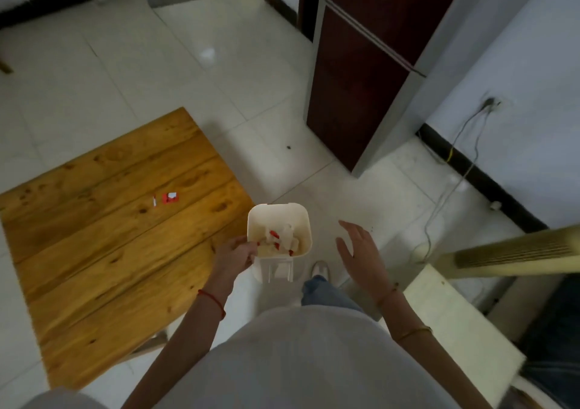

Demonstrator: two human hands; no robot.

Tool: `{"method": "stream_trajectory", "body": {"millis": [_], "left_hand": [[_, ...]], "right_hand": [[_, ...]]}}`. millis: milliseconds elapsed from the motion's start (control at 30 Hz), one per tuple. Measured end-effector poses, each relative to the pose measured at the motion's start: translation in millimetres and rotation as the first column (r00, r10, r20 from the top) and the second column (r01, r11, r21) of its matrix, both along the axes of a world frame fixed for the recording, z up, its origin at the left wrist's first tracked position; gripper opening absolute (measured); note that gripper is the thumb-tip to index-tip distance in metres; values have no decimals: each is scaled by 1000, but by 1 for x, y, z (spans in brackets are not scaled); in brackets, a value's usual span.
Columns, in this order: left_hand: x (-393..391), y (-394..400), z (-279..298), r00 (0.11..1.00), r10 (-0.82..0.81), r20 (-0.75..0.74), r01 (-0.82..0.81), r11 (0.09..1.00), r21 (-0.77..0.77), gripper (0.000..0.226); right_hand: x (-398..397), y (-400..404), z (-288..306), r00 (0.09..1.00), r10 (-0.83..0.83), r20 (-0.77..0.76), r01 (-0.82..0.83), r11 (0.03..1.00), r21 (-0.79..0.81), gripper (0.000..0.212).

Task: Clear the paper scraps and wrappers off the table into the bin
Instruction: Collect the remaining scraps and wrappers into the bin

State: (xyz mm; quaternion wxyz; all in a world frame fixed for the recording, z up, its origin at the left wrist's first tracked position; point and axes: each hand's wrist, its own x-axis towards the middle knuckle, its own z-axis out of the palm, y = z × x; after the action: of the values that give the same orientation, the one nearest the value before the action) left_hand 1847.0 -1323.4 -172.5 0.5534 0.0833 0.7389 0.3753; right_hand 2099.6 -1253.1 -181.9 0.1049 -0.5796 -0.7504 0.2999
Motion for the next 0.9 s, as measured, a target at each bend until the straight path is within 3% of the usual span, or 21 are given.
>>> {"method": "stream_trajectory", "body": {"millis": [167, 400, 533, 667, 900], "left_hand": [[39, 83, 9, 999, 27, -25, -26, 999, 35, 13], [50, 162, 16, 988, 156, -14, -155, 987, 52, 28], [37, 195, 9, 972, 234, -19, -233, 972, 40, 30], [17, 234, 0, 956, 294, 14, -294, 955, 27, 19], [-43, 312, -7, 911, 411, 19, -412, 910, 53, 26]], "right_hand": [[38, 101, 17, 997, 71, 35, -72, 997, 29, 42], [42, 200, 24, 982, 187, 29, -188, 982, 28, 42], [21, 247, 18, 972, 232, 45, -232, 973, -3, 47], [-12, 298, 10, 953, 300, 35, -300, 954, -16, 48], [-104, 406, 5, 882, 472, 8, -472, 882, -5, 45]]}}
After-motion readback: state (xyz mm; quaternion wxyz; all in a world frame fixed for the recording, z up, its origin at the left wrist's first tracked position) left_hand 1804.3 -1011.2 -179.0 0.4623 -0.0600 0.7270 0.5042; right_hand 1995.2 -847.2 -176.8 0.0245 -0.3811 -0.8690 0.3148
